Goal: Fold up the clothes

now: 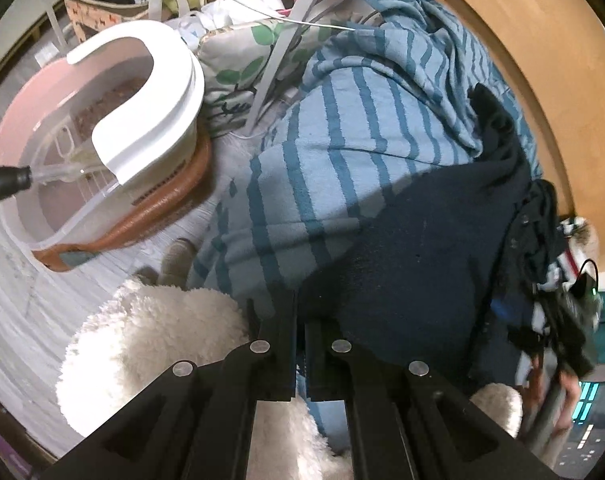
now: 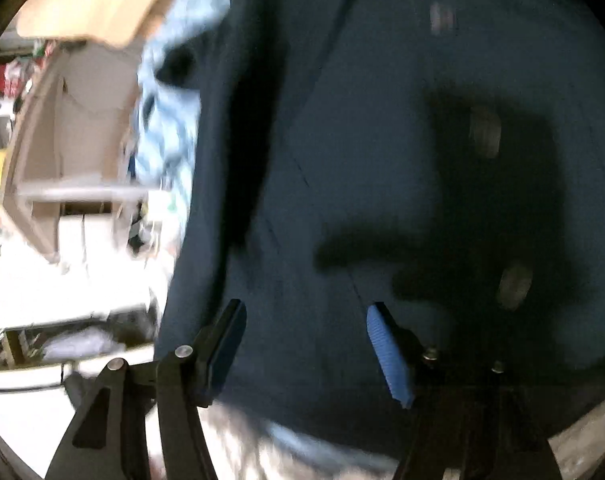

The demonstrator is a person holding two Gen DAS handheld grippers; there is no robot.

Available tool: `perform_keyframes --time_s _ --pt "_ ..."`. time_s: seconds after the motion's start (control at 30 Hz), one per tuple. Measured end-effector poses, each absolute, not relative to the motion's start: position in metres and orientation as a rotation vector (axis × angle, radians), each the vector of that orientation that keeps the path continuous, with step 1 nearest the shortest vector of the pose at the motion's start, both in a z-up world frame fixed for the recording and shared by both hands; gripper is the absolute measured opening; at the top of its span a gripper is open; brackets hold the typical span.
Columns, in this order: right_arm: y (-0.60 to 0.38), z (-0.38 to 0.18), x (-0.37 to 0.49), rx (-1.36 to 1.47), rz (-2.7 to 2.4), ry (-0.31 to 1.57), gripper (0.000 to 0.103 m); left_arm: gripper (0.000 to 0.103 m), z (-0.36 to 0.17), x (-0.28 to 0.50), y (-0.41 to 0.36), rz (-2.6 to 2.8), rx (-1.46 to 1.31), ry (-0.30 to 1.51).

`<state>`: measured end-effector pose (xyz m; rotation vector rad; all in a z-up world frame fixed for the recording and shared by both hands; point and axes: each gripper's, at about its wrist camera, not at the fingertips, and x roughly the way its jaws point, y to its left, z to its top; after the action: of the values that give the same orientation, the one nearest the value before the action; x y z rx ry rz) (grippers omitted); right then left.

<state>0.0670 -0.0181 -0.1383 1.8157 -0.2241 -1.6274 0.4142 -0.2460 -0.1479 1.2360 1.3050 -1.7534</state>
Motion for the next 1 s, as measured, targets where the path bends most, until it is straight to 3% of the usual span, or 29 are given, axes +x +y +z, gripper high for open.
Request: perform_keyframes --time_s 0.03,0.2,0.4,0.43,0.5,0.6,0.77,1.0 --pt "-0.019 -0.132 0.054 1.779 -1.73 -0.237 0.068 0.002 -0.148 0.416 -0.246 -1.754 1.228 1.325" --pt "-0.059 -0.126 0.007 1.717 -1.874 -0.246 0.05 0.002 -0.153 0.413 -0.249 -1.735 1.223 1.367" --pt "-0.136 -0.154 0.015 1.699 -1.856 -0.191 0.048 0.002 -0.157 0.401 -0.252 -1.723 1.254 1.366" --pt "-0.144 -0.158 0.015 1.689 -1.851 -0.194 0.043 0.002 -0.157 0.399 -0.251 -1.728 1.261 1.366" --pt "-0.148 -0.155 0.019 1.654 -1.839 -0.154 0.003 0.002 -0.153 0.395 -0.248 -1.758 1.276 1.367" --pt "-0.137 -0.132 0.024 1.573 -1.818 -0.104 0.003 0.002 -0.14 0.385 -0.236 -1.87 1.293 1.403" --pt "-0.114 -0.046 -0.008 1.374 -1.867 -0.11 0.003 0.002 -0.103 0.33 -0.192 -2.15 1.376 1.428" --pt "-0.084 0.05 -0.074 1.172 -2.131 -0.064 0.001 0.002 -0.093 0.203 -0.118 -2.37 1.624 1.402"
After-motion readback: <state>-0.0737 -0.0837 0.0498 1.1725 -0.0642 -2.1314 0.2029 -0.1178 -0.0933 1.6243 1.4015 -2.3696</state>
